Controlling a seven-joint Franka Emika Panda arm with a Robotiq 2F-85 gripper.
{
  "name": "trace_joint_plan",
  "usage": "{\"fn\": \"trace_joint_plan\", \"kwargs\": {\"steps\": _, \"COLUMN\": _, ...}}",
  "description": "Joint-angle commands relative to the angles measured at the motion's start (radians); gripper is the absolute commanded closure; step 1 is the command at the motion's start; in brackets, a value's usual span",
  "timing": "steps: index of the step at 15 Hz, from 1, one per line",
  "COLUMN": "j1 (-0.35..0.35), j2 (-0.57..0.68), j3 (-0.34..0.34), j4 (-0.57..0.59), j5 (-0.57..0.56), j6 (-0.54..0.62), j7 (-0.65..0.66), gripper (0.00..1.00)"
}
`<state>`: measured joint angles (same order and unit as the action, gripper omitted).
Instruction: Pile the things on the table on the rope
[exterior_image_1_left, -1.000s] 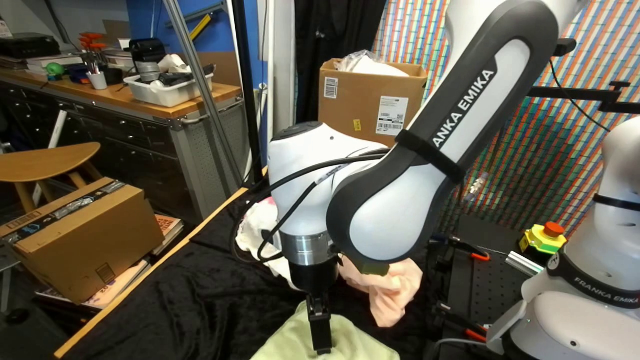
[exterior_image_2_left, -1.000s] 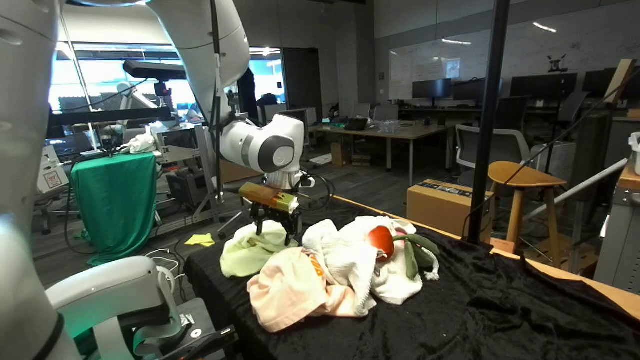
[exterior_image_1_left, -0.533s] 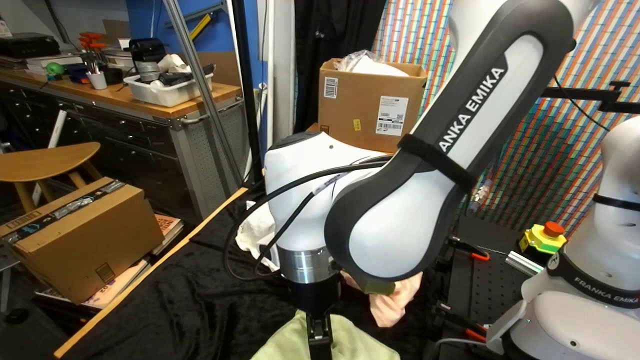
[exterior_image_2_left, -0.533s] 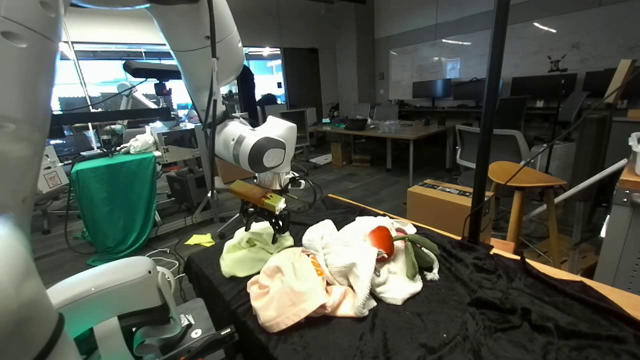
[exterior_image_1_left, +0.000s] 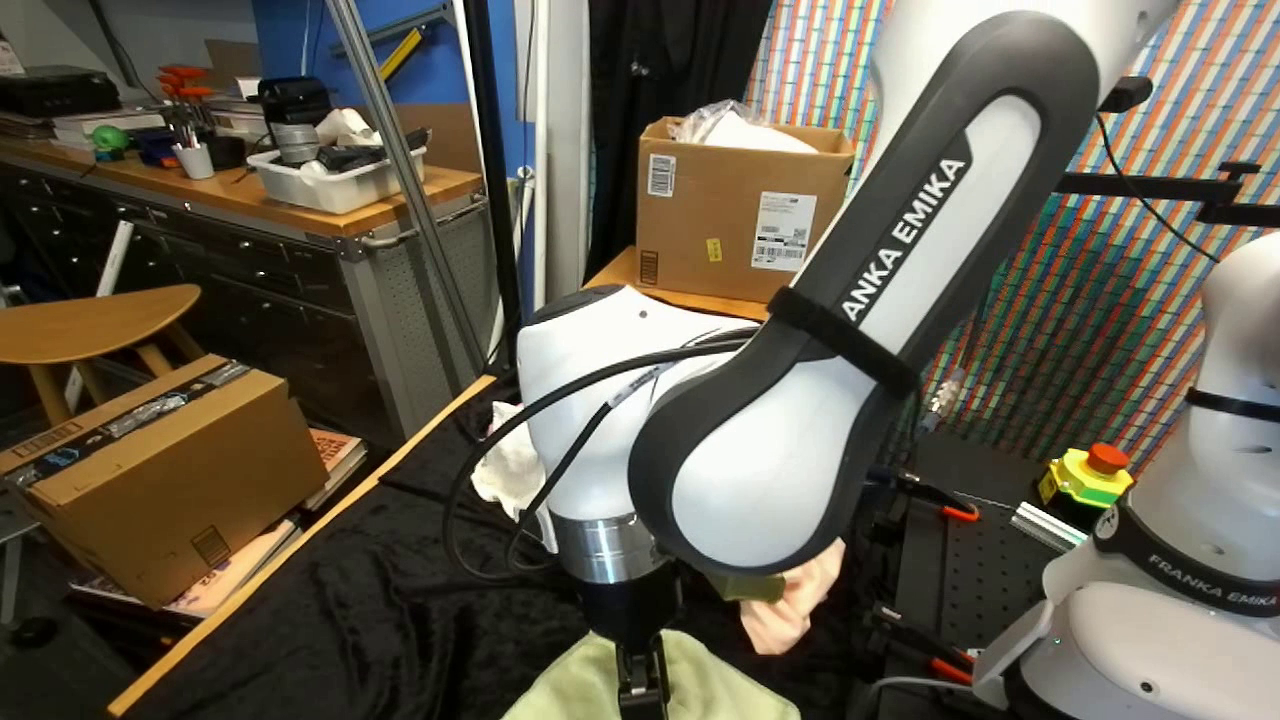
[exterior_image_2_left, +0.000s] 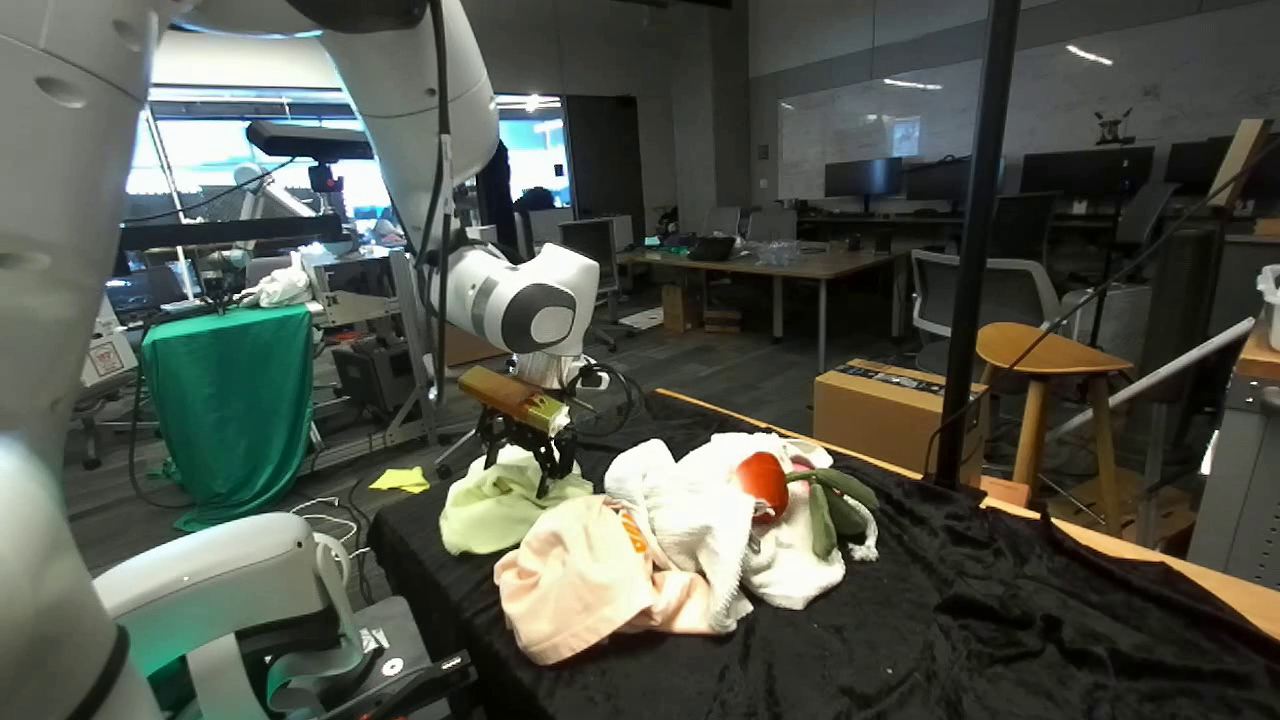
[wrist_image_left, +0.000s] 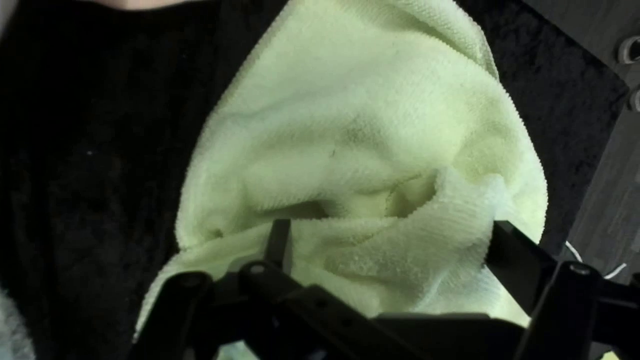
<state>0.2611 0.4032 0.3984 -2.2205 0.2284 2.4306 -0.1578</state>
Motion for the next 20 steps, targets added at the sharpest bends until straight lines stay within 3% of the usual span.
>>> {"fn": "trace_joint_plan", "kwargs": {"steps": 1, "j1": 0.000, "j2": 0.042, "j3": 0.004, "j4": 0.062, "j5": 0.027, "j6": -0.063, "j7": -0.004, "gripper": 0.00}}
{"fn": "trace_joint_plan", "kwargs": {"steps": 5, "j1": -0.014, "j2": 0.070, "j3": 0.005, "j4": 0.112, "j5": 0.055, "j6": -0.114, "j7": -0.015, "gripper": 0.00}}
{"fn": "trace_joint_plan", "kwargs": {"steps": 6, "j1": -0.017, "j2": 0.076, "j3": 0.004, "j4": 0.121, "j5": 0.063, "j6": -0.122, "j7": -0.018, "gripper": 0.24}}
{"fn": "trace_joint_plan", "kwargs": {"steps": 7, "j1": -0.019, "j2": 0.078, "j3": 0.003, "j4": 0.128, "j5": 0.070, "j6": -0.129, "j7": -0.019, "gripper": 0.26}}
{"fn": "trace_joint_plan", "kwargs": {"steps": 15, "j1": -0.036, "j2": 0.101, "j3": 0.003, "j4": 0.164, "j5": 0.107, "j6": -0.193, "j7": -0.043, "gripper": 0.88}}
{"fn": "trace_joint_plan", "kwargs": {"steps": 18, "j1": -0.048, "j2": 0.088, "j3": 0.009, "j4": 0.163, "j5": 0.125, "j6": -0.214, "j7": -0.072, "gripper": 0.96}}
{"fn": "trace_joint_plan", "kwargs": {"steps": 20, "j1": -0.057, "j2": 0.058, "j3": 0.011, "j4": 0.147, "j5": 0.144, "j6": -0.214, "j7": -0.093, "gripper": 0.93}}
